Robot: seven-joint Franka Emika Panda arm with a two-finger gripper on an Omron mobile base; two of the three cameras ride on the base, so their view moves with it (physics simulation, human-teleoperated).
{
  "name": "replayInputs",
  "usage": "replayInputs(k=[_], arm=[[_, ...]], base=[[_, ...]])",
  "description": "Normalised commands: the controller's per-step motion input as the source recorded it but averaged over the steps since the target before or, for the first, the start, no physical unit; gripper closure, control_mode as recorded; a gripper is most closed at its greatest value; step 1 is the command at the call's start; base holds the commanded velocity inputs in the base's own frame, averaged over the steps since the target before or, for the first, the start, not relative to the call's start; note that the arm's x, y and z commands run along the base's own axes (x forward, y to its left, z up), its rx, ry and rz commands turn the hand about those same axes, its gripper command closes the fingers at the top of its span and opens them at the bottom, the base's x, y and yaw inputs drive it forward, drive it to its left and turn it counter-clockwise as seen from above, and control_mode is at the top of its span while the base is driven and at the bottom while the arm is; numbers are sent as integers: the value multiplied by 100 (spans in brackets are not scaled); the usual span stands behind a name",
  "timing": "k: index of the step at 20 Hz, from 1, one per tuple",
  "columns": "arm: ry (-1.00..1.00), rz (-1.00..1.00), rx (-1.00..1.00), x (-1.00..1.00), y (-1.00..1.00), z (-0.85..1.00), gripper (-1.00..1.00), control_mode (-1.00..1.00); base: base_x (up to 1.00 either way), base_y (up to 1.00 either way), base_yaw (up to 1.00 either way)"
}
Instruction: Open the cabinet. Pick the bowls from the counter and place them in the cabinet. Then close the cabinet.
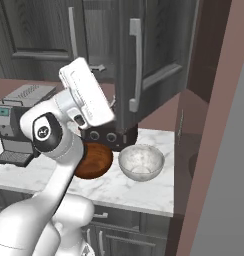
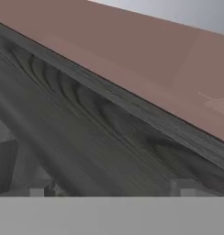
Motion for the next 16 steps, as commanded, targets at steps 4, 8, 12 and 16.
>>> replayInputs(k=[4,8,12,16], arm=[[0,-3,0,54,-64,-2,-100,-100],[1,0,0,92,-70,-7,-100,-100],[10,0,0,97,-85,-2,-100,-100],[1,0,0,20,-63,-1,-100,-100]], base=[[0,0,0],[0,0,0],[0,0,0],[0,0,0]])
